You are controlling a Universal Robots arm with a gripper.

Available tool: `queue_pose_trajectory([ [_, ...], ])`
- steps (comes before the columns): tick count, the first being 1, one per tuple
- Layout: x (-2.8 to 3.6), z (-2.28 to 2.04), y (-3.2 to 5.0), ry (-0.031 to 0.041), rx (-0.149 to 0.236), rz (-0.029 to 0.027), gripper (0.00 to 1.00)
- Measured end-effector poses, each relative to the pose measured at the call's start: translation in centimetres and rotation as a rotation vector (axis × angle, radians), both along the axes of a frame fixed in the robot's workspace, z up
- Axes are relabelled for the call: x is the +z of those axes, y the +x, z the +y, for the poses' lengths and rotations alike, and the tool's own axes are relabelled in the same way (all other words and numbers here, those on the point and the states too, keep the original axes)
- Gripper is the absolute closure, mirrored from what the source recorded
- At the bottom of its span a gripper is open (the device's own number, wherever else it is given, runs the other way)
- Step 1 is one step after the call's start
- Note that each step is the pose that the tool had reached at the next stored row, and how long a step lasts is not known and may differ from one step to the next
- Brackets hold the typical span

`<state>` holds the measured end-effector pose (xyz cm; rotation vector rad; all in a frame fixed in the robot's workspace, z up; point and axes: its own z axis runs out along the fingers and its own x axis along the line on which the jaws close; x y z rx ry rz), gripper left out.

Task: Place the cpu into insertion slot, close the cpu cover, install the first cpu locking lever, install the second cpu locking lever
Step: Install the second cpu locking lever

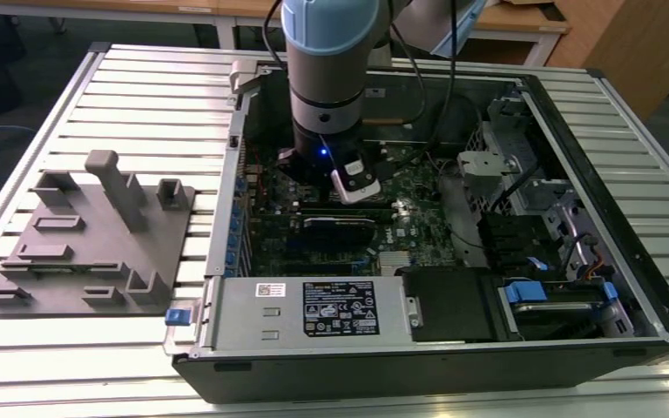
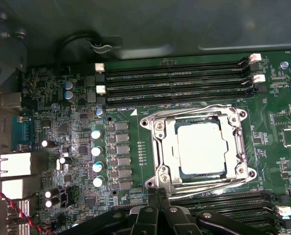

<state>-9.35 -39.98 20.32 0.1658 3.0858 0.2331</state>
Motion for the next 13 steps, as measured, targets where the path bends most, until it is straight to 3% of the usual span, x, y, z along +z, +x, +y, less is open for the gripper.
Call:
queue_pose_trajectory([
  [13, -0.14, 0.0, -0.09, 0.0037, 0.0, 0.0001, 0.89],
])
